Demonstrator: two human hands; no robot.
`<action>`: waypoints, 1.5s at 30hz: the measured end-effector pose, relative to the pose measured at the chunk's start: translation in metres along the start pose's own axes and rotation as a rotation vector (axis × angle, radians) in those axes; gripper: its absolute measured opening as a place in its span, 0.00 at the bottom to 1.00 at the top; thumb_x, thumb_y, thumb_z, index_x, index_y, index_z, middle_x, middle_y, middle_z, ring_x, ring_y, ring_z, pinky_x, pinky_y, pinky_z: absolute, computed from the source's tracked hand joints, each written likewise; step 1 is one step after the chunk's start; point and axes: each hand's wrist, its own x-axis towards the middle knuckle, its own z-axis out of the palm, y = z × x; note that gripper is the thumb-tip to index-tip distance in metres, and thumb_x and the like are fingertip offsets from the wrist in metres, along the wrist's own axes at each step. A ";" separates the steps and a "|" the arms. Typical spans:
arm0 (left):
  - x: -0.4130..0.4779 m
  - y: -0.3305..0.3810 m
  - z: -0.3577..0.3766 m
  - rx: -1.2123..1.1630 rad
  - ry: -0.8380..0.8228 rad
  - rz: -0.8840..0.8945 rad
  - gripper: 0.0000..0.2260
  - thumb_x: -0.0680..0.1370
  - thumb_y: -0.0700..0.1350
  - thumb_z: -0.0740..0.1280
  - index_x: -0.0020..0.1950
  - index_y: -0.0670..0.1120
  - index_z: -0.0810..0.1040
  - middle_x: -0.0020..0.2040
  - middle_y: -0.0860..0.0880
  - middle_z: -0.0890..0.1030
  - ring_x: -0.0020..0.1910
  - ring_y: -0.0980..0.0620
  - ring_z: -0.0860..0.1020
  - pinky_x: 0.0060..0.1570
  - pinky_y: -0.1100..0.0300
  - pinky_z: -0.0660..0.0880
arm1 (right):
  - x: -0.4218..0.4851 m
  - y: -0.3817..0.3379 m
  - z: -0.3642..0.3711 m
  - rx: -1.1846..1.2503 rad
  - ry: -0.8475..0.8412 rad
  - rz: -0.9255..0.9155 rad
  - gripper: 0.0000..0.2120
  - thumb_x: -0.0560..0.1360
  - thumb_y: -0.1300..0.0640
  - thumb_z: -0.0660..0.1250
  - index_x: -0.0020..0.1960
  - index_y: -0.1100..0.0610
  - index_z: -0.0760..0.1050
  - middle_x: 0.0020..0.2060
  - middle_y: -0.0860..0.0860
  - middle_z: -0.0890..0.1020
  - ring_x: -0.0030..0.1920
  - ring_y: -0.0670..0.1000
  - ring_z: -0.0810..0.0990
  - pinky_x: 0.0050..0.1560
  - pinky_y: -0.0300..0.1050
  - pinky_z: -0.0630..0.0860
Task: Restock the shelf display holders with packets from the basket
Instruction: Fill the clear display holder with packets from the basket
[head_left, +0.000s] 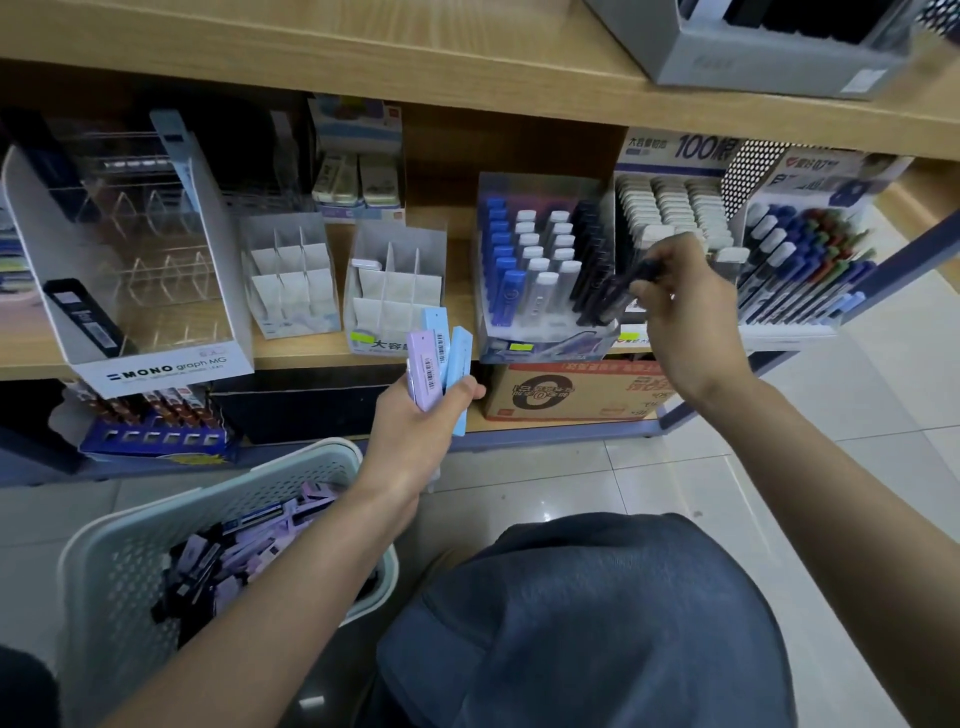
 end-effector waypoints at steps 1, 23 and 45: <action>0.000 0.000 0.000 -0.003 -0.001 0.003 0.06 0.77 0.44 0.67 0.42 0.54 0.78 0.43 0.58 0.80 0.40 0.61 0.75 0.38 0.66 0.71 | 0.001 0.005 0.002 -0.013 -0.027 0.004 0.07 0.78 0.66 0.59 0.55 0.59 0.68 0.44 0.53 0.76 0.44 0.53 0.73 0.44 0.45 0.68; 0.003 0.002 0.003 0.024 0.000 -0.004 0.03 0.76 0.44 0.67 0.46 0.47 0.80 0.42 0.53 0.79 0.37 0.61 0.73 0.33 0.69 0.69 | 0.007 0.019 0.030 -0.177 -0.049 0.016 0.15 0.75 0.71 0.63 0.58 0.59 0.72 0.50 0.55 0.75 0.39 0.46 0.73 0.45 0.46 0.71; -0.023 0.022 -0.088 0.033 0.055 0.013 0.08 0.76 0.49 0.65 0.50 0.46 0.78 0.37 0.48 0.78 0.24 0.60 0.70 0.29 0.66 0.69 | -0.046 -0.129 0.073 0.650 -0.538 0.195 0.05 0.76 0.61 0.66 0.42 0.55 0.75 0.33 0.54 0.80 0.28 0.42 0.78 0.31 0.33 0.77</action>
